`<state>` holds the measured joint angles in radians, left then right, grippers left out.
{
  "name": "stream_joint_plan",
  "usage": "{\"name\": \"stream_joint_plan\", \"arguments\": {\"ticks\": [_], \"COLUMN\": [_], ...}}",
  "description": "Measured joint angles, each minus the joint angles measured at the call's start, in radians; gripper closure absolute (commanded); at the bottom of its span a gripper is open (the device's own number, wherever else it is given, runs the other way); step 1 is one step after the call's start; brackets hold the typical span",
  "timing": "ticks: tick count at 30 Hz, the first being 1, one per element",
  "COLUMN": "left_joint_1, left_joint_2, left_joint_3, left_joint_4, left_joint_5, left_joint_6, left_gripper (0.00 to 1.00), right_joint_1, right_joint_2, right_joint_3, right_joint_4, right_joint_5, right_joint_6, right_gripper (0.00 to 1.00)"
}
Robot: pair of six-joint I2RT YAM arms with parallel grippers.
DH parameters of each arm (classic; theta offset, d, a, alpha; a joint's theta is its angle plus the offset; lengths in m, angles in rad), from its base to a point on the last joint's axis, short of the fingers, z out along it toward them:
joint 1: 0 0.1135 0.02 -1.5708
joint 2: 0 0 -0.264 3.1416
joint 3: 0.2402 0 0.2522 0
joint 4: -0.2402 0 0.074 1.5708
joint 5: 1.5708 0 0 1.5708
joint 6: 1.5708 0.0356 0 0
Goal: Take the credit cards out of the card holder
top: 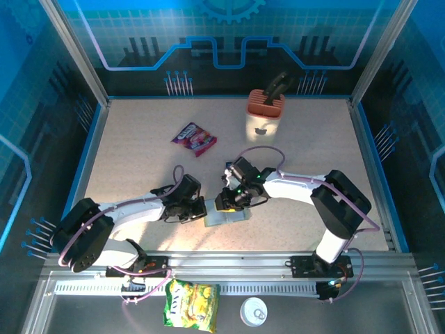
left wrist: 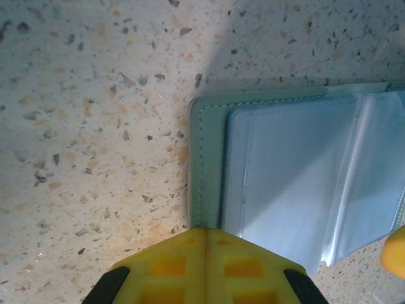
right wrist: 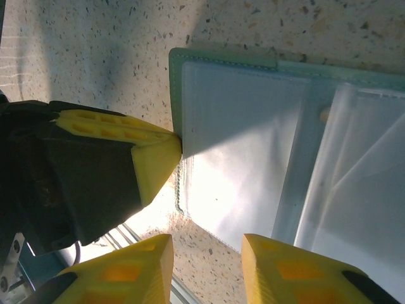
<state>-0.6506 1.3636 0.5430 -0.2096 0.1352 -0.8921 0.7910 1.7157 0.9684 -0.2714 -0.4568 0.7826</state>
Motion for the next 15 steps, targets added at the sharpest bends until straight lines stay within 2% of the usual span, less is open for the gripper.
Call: {"name": "stream_joint_plan", "arguments": {"ticks": [15], "left_joint_1": [0.0], "left_joint_2": [0.002], "left_joint_3": [-0.003], "left_joint_4": [0.006], "left_joint_5": [0.0], "left_joint_6": [0.0], "left_gripper": [1.0], "right_joint_1": [0.029], "right_joint_2": [0.09], "right_joint_3": [0.045], "right_joint_4": [0.028], "right_joint_5": [-0.05], "right_joint_6": [-0.001], "right_gripper": [0.67]}}
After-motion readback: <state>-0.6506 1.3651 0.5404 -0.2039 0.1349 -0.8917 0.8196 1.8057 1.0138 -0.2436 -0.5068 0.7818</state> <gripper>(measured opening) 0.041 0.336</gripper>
